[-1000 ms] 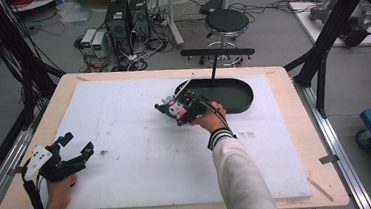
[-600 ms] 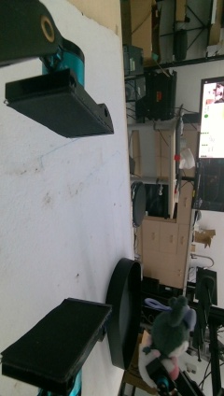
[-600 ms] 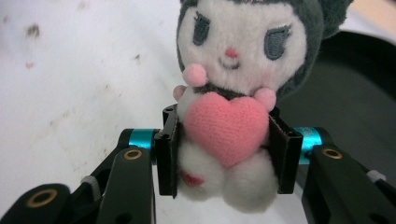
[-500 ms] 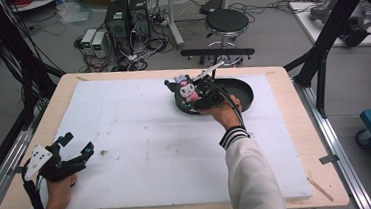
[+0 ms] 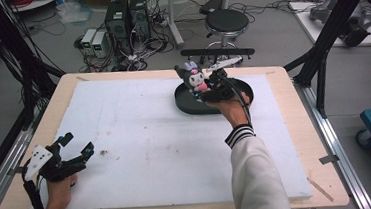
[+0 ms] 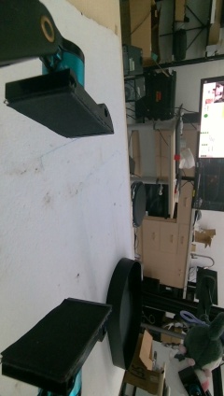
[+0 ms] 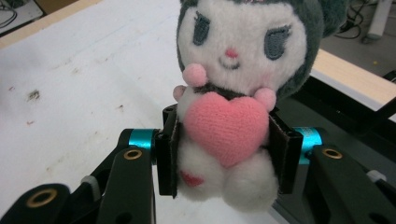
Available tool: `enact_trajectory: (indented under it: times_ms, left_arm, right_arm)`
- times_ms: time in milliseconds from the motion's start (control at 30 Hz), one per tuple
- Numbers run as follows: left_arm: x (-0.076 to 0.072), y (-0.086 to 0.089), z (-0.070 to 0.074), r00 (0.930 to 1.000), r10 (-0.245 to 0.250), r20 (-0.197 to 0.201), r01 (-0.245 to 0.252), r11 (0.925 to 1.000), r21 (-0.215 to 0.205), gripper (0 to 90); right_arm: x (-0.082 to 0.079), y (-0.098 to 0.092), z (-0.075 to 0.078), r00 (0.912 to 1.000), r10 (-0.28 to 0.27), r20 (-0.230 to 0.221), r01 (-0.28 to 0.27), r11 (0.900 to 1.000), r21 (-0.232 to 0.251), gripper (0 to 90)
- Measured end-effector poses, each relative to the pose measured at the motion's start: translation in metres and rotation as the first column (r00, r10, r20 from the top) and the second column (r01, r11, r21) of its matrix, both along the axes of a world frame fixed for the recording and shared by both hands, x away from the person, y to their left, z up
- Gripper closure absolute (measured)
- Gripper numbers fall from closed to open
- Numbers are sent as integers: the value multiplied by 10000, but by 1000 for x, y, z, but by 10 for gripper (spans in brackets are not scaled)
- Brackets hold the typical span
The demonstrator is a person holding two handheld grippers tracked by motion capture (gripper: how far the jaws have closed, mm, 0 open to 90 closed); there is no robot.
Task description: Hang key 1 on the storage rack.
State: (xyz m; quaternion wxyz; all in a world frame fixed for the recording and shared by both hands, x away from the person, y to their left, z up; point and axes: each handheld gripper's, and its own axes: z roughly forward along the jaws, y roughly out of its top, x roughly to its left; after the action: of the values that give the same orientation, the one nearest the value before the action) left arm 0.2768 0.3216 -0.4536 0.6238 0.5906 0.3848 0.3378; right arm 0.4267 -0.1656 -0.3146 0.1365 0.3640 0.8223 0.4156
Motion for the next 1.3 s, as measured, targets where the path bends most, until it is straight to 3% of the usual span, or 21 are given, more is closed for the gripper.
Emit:
enact_trajectory:
  times_ms: [433,1300]
  left_arm:
    - [0,0,0,10000,-2,-11,2,10000,-8,125]
    - [0,0,0,10000,4,-14,-4,10000,6,125]
  right_arm:
    - [4,-3,22,9985,-267,476,261,9996,132,549]
    - [23,2,23,9951,-819,549,796,9958,445,547]
